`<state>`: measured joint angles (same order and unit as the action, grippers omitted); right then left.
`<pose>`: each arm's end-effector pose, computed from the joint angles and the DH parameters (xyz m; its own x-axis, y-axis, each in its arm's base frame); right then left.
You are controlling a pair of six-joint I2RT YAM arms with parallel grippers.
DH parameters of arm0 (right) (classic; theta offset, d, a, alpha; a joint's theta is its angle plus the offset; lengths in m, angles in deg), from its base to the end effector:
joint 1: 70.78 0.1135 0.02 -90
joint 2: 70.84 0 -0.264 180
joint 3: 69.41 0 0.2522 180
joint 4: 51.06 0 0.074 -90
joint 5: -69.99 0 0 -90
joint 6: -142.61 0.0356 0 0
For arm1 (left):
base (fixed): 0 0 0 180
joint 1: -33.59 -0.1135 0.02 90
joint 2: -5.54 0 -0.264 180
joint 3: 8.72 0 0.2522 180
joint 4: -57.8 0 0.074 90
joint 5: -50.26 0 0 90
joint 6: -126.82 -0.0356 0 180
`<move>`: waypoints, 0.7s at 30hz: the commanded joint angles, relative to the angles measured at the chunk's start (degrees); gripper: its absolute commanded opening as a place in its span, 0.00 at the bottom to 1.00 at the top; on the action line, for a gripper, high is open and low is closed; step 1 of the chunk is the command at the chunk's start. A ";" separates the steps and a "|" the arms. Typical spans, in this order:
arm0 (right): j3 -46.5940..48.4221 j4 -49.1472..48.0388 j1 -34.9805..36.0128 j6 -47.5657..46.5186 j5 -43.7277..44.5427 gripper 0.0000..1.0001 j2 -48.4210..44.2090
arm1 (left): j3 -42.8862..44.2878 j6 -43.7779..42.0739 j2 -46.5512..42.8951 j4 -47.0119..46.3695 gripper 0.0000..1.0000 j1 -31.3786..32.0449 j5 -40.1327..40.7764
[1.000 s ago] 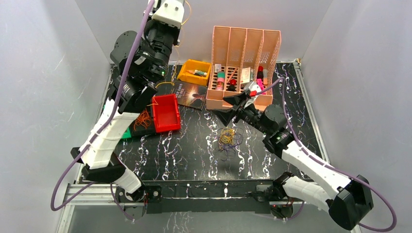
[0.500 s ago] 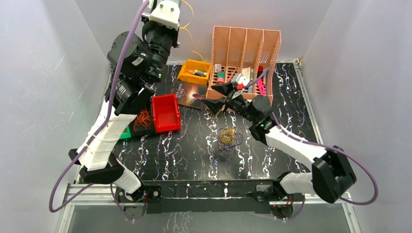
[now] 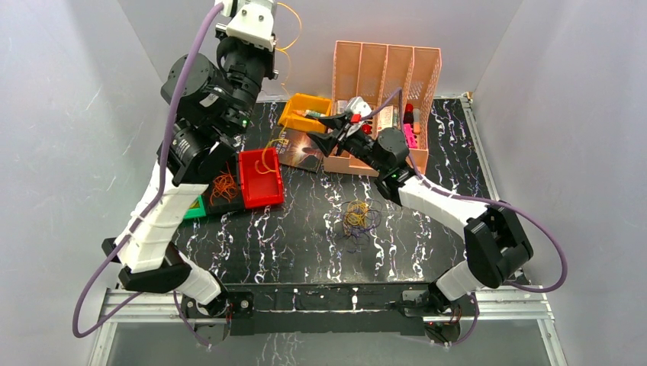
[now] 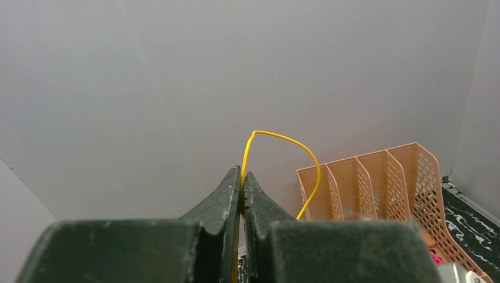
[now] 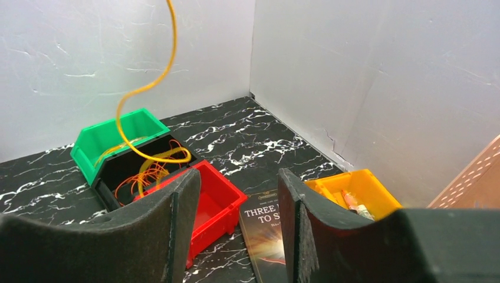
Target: Untangle the cables
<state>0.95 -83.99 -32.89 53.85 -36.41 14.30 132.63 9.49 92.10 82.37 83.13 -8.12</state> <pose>0.2655 0.2194 0.3459 0.2284 0.2041 -0.9519 -0.8060 0.5880 -0.0674 0.1698 -0.1703 0.6356 0.4526 0.0717 -0.8888 0.1645 0.9729 0.1623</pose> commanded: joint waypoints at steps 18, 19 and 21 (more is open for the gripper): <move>3.97 -0.17 0.09 0.92 -20.88 0.69 0.48 | -1.70 0.51 -3.93 -0.95 0.00 0.11 0.90; 4.87 0.76 0.08 0.47 -21.35 0.68 0.83 | -1.57 0.52 -3.74 -0.70 0.00 0.15 0.90; 6.89 2.62 0.09 0.00 -22.19 0.64 1.43 | -1.56 0.59 -3.60 -0.53 0.00 0.08 0.90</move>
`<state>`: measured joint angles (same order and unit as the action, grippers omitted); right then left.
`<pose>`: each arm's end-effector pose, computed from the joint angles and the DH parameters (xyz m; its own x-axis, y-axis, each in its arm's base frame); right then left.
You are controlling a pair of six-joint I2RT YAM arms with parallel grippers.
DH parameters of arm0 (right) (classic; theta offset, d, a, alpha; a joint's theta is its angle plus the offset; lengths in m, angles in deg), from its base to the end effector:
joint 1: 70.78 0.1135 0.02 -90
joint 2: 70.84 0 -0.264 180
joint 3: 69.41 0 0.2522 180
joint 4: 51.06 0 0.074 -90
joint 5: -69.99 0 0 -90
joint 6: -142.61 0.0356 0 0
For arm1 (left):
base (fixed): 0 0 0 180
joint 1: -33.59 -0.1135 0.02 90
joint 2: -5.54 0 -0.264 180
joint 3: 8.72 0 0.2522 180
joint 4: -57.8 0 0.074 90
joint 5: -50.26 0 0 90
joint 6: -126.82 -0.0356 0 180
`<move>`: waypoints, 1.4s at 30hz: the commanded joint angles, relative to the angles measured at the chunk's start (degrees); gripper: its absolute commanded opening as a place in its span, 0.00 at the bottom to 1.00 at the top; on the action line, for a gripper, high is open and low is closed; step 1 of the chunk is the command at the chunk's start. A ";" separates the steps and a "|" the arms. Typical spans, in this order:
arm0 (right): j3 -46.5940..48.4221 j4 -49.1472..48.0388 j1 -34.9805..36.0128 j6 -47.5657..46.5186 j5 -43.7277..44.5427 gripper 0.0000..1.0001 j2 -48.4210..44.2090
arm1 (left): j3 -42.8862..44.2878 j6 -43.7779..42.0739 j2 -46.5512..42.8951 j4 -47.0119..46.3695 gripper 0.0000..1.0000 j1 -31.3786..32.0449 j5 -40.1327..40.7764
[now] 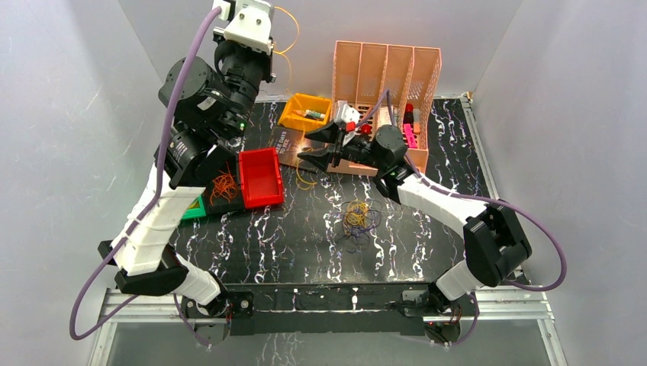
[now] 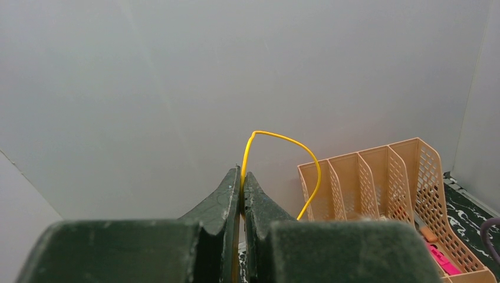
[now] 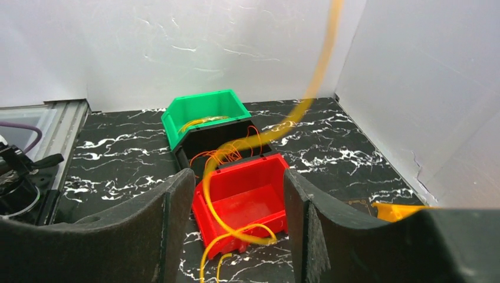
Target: Untangle the cables
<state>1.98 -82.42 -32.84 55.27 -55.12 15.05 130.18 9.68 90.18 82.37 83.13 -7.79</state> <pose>0.2587 0.2276 0.3436 0.1850 0.1924 -0.9637 -0.9467 0.2981 -0.1222 0.1656 -0.1652 0.6327 0.4444 0.0754 -0.8926 0.1624 0.9732 0.1630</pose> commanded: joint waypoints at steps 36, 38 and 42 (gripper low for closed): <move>5.25 0.31 0.63 4.04 -4.35 0.62 2.25 | 0.01 1.38 -1.63 -0.88 0.00 0.13 -0.04; 6.28 -1.23 0.66 5.27 -4.23 0.60 3.45 | -0.06 1.62 -1.75 -0.77 0.00 0.14 -0.13; 8.02 -2.23 0.66 5.98 -3.74 0.59 4.82 | -0.25 1.86 -2.06 -0.62 0.00 0.13 -0.04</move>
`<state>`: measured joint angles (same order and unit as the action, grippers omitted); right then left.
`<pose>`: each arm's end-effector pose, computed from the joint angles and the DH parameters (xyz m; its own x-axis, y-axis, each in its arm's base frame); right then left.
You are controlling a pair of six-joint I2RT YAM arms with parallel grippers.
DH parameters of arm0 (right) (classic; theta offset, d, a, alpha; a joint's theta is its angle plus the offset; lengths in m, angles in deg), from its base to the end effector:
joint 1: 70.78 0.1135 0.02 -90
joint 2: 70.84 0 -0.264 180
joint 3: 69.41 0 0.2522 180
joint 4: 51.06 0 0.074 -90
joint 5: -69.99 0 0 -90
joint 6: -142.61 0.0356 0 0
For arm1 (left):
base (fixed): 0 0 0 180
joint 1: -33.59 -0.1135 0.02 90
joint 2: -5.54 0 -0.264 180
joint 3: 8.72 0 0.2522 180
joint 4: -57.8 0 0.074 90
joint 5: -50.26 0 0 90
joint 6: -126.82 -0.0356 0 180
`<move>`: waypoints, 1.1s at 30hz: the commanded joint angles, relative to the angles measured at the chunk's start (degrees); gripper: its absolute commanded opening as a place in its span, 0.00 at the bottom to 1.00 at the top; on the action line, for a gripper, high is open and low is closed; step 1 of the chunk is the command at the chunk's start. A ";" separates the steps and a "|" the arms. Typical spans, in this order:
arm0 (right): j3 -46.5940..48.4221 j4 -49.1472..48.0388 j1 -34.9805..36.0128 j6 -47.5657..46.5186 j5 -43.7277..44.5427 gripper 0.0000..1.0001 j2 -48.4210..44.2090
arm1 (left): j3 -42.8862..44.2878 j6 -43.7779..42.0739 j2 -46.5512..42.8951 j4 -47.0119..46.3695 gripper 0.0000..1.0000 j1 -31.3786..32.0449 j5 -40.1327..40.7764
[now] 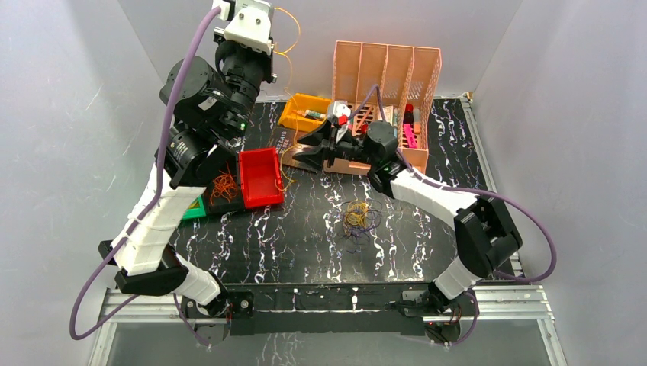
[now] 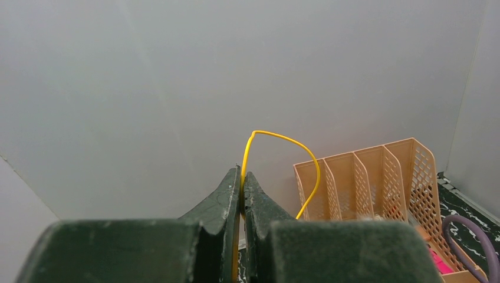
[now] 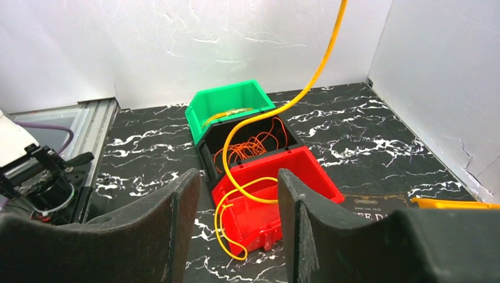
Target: Untangle the cables
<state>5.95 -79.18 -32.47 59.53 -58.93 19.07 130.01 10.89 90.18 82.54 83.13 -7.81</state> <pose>0.2706 0.2423 0.3380 0.0669 0.1723 -0.9828 -0.9767 0.2127 -0.0292 0.1662 -0.1659 0.6317 0.4376 0.0588 -0.8972 0.1726 0.9738 0.1480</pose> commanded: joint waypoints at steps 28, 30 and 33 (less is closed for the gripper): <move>-2.29 18.00 0.43 6.73 11.02 0.00 -16.66 | -27.46 18.76 -15.72 5.04 0.00 0.11 6.18; -6.82 18.14 0.41 10.96 12.67 0.00 -22.20 | -34.01 25.77 -18.01 7.15 0.00 0.13 6.11; -9.51 22.48 0.32 13.40 17.18 0.00 -26.71 | -39.94 33.44 -19.24 8.82 0.00 0.03 2.38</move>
<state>-0.82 -62.90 -32.34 68.54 -47.82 -1.30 96.26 30.91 72.69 87.83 83.10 -3.31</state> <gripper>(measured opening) 0.020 0.012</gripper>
